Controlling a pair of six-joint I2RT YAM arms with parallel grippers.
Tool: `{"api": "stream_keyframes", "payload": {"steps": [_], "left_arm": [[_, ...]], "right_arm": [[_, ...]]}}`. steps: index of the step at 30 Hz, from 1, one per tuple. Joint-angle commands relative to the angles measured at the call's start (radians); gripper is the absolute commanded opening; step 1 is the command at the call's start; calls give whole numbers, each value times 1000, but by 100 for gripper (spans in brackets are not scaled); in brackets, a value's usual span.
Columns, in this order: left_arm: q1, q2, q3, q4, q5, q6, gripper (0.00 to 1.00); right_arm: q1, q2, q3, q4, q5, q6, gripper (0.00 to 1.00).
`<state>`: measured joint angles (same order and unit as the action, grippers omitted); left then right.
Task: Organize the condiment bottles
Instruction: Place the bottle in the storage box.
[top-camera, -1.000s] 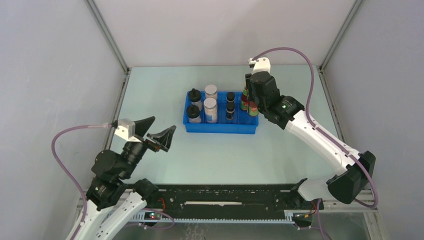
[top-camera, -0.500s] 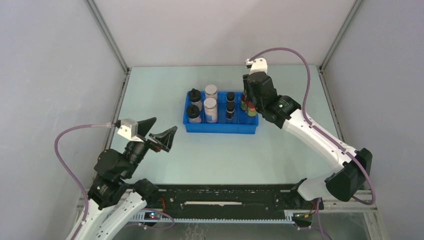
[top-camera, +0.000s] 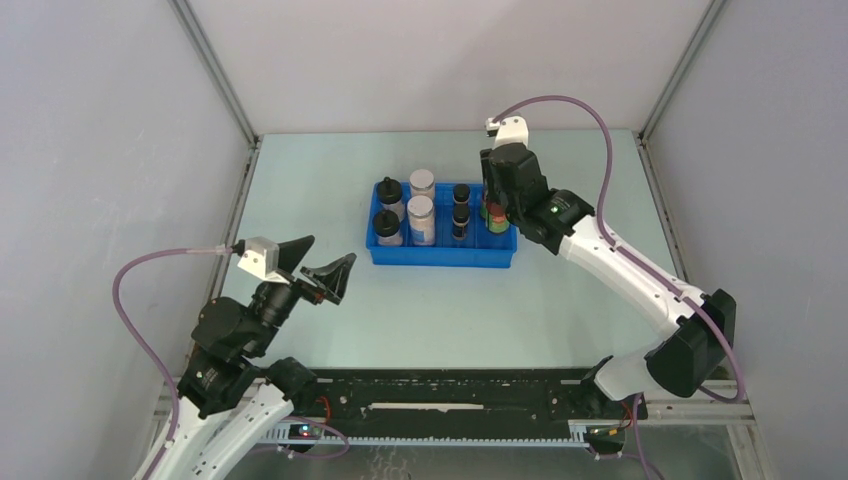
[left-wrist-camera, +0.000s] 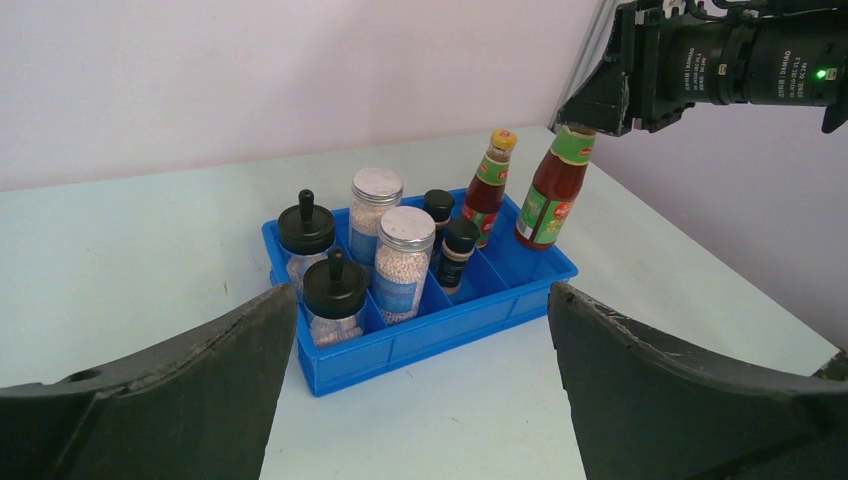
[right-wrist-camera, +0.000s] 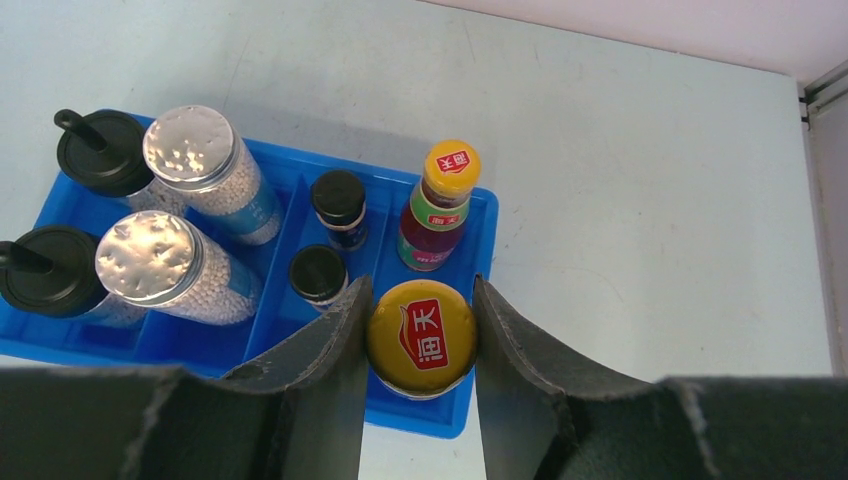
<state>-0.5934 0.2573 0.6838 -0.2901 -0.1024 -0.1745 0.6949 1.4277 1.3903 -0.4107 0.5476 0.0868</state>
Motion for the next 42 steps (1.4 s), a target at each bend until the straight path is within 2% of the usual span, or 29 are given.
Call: {"api": "stream_keyframes", "payload": {"steps": [1, 42], "left_arm": [[-2, 14, -14, 35, -12, 18, 100], [-2, 101, -9, 68, -8, 41, 100]], "right_arm": [[-6, -10, 23, 153, 5, 17, 0], [-103, 71, -134, 315, -126, 62, 0]]}}
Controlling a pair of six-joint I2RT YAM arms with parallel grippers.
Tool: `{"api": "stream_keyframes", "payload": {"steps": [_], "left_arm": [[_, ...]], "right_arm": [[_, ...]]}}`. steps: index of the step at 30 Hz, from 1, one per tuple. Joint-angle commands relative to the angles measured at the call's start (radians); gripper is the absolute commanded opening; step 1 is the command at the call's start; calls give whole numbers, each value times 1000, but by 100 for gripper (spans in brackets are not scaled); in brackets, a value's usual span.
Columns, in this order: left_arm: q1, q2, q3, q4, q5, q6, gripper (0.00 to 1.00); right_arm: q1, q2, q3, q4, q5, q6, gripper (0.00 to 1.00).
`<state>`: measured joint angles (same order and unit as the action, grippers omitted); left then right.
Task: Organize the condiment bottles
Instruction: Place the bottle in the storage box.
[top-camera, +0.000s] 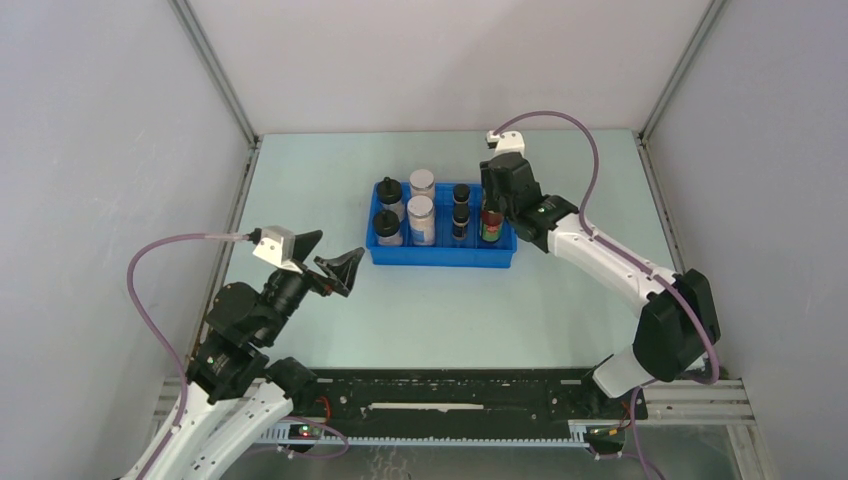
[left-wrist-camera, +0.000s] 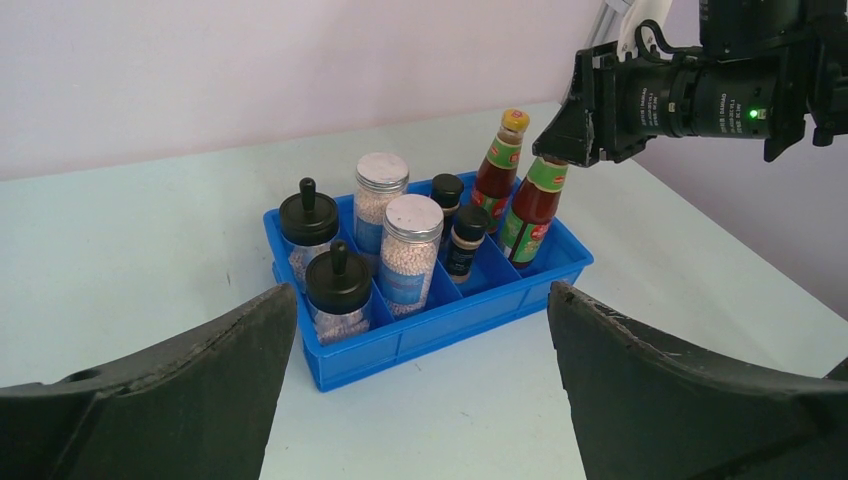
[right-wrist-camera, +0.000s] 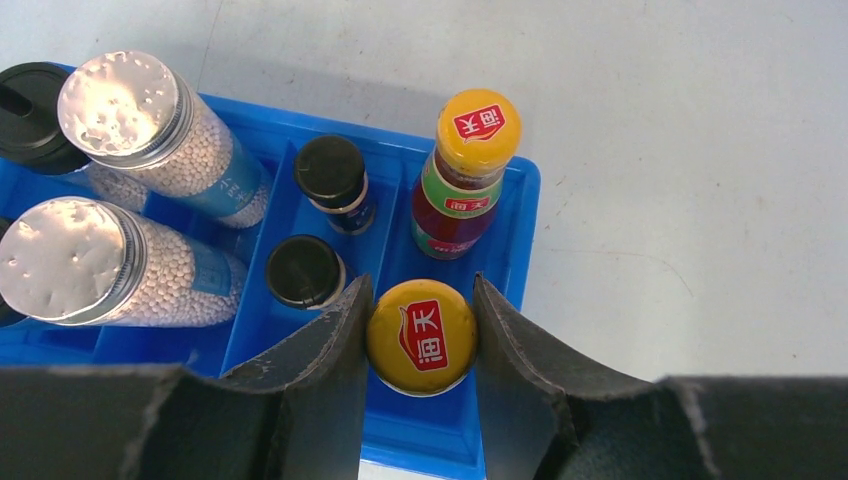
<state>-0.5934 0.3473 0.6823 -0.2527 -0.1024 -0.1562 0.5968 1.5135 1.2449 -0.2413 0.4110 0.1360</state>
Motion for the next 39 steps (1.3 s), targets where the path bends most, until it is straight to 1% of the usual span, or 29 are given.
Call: {"api": "stream_keyframes", "payload": {"steps": [1, 19, 22, 23, 28, 29, 30, 35, 39], "left_arm": [[-2, 10, -8, 30, -8, 23, 100], [-2, 10, -4, 16, -11, 24, 100], [-2, 12, -3, 16, -8, 24, 100], [-2, 12, -3, 16, -7, 23, 100], [-1, 13, -3, 16, -5, 21, 100], [-1, 13, -3, 16, -5, 20, 100], [-2, 12, -4, 16, -4, 20, 100], [-2, 14, -2, 18, 1, 14, 100], [-2, 11, -2, 19, 3, 10, 100]], "right_arm": [[-6, -13, 8, 150, 11, 13, 0], [2, -13, -101, 231, 20, 0, 0], [13, -17, -123, 272, 35, -3, 0], [16, -18, -129, 273, 39, -3, 6], [35, -25, -153, 276, 65, 3, 44], [38, -28, -158, 274, 72, 3, 51], [43, -32, -161, 274, 77, 4, 55], [65, -53, -163, 260, 96, 6, 69], [74, -71, -163, 249, 108, 6, 70]]}}
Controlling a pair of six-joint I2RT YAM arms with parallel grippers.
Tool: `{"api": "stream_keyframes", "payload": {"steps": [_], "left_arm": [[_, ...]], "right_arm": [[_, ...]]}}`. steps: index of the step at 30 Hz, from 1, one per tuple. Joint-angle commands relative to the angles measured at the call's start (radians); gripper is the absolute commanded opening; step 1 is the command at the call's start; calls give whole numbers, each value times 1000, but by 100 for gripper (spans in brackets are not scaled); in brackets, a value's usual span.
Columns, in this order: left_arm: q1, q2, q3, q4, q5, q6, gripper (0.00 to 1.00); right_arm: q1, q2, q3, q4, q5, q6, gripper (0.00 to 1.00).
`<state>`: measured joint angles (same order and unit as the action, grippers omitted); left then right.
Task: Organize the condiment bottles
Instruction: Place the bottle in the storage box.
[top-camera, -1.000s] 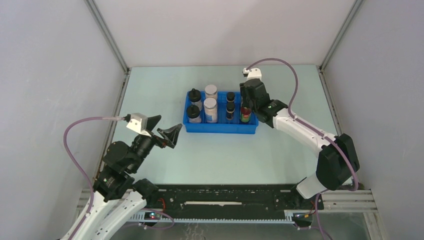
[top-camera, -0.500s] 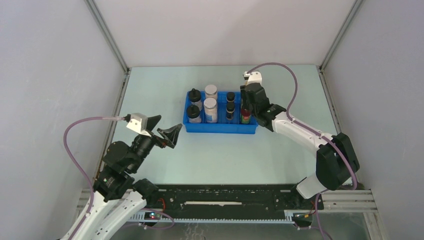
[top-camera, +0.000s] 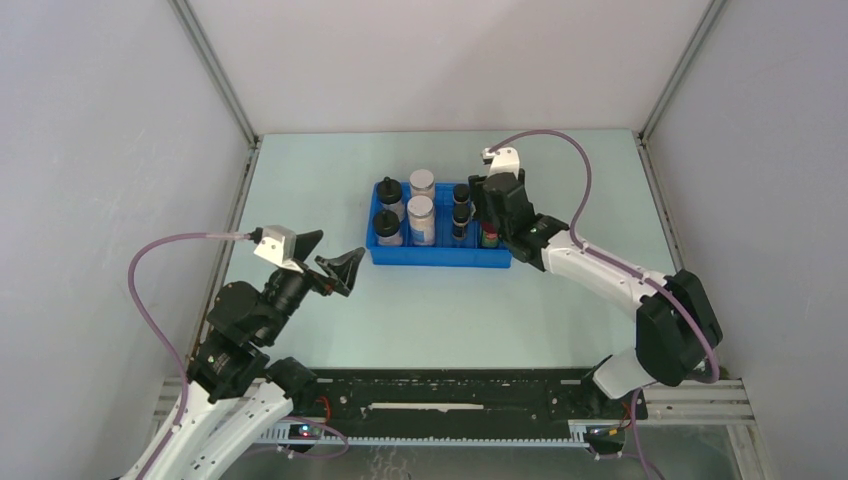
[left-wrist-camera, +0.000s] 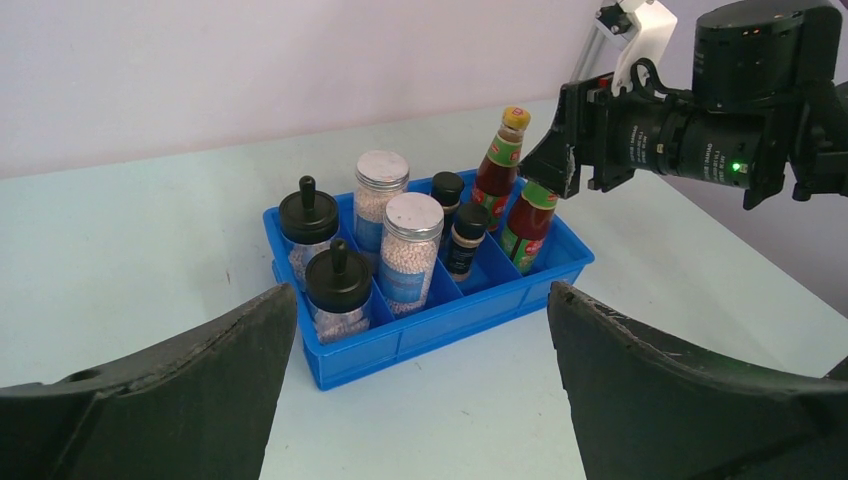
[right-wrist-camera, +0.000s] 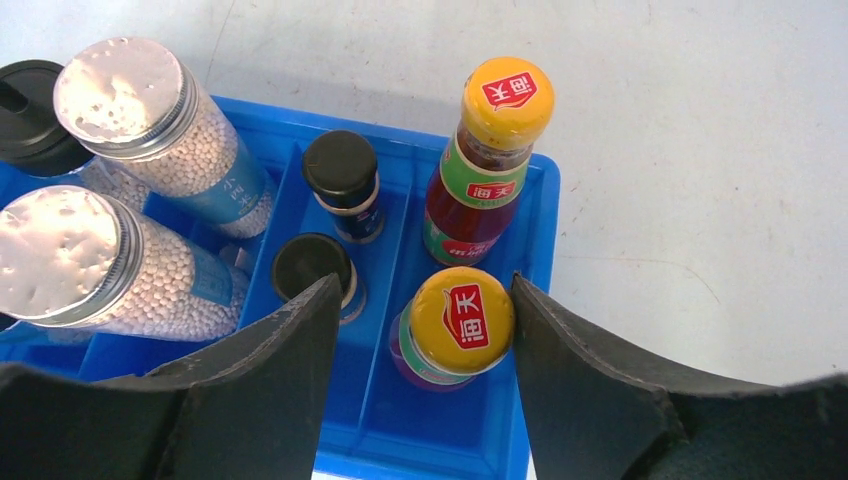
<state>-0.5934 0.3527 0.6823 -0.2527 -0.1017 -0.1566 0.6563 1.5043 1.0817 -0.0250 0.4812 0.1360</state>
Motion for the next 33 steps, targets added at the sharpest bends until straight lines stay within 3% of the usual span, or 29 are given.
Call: {"api": "stream_keyframes", "payload": {"steps": [1, 9, 19, 28, 33], "left_arm": [[-2, 4, -1, 18, 2, 9, 100], [-2, 13, 23, 17, 0, 10, 100], [-1, 82, 120, 15, -77, -11, 100], [23, 404, 348, 136, -281, 126, 100], [231, 609, 412, 226, -166, 69, 100]], "right_arm": [[16, -66, 0, 30, 43, 7, 70], [8, -106, 18, 30, 73, -10, 73], [-24, -217, 88, -120, 49, -8, 81], [-233, -332, 120, -229, -92, 66, 92], [-370, -295, 119, -191, -121, 62, 99]]}}
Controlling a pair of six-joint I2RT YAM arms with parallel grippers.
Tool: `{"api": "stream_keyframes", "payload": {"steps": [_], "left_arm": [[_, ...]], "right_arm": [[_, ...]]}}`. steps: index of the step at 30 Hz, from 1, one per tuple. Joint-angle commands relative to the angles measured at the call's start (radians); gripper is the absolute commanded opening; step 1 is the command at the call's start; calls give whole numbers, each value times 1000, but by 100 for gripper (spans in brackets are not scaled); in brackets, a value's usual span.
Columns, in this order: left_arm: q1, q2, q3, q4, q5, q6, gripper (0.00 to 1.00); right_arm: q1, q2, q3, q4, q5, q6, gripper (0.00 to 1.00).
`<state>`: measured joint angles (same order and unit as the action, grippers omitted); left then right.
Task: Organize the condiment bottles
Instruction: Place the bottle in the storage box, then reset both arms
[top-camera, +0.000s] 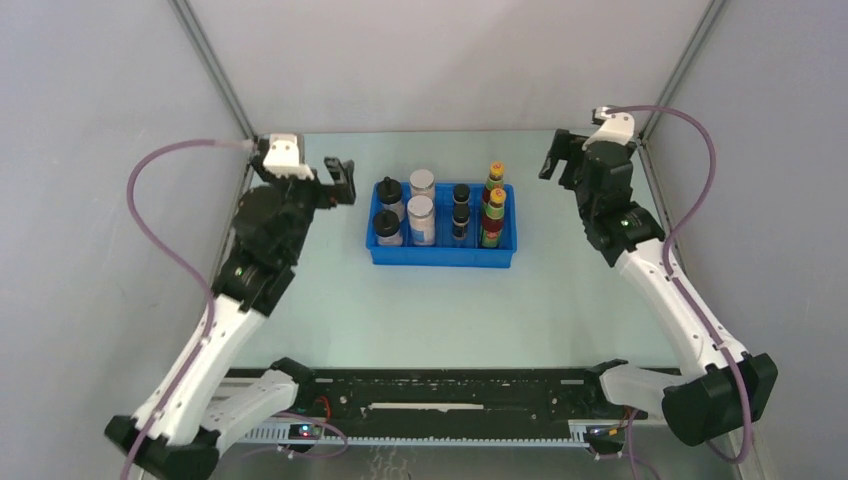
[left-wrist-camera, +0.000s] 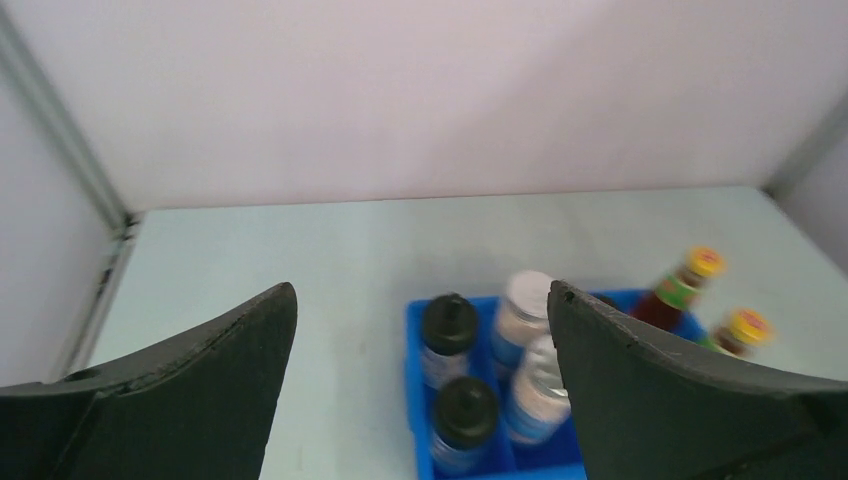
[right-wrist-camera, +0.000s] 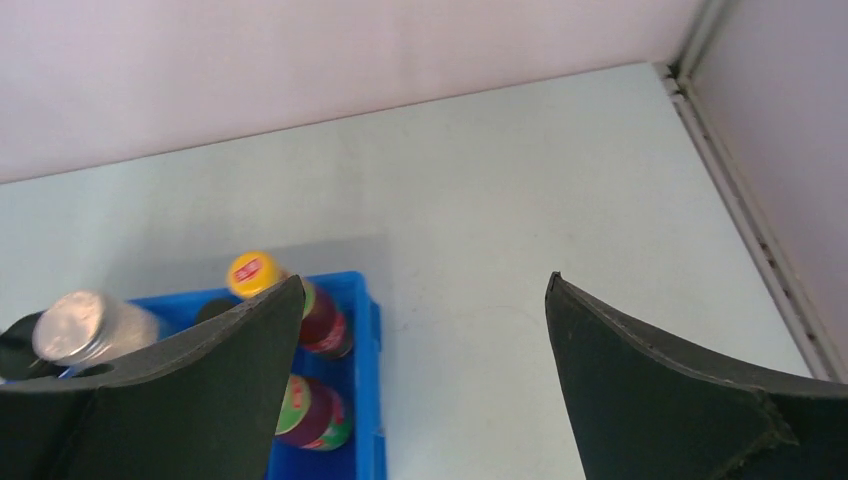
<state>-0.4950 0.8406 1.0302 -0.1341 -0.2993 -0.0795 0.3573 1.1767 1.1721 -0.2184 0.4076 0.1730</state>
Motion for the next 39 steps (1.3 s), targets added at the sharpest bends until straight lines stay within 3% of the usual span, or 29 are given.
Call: {"api": "stream_keyframes", "payload": {"steps": [1, 6, 9, 17, 26, 39], "left_arm": [[174, 162, 60, 141, 43, -33, 100], [396, 380, 39, 272, 104, -223, 100], [447, 472, 12, 373, 51, -210, 99], [492, 587, -55, 599, 59, -96, 100], [526, 636, -188, 827, 146, -78, 99], [526, 654, -199, 828, 262, 90, 99]], "right_arm": [[-94, 52, 32, 15, -66, 23, 99], [-157, 216, 110, 2, -86, 3, 100], [-159, 285, 131, 16, -72, -28, 100], [-178, 369, 118, 129, -141, -56, 100], [-181, 352, -37, 367, -153, -121, 100], [-254, 344, -120, 477, -147, -160, 100]]}}
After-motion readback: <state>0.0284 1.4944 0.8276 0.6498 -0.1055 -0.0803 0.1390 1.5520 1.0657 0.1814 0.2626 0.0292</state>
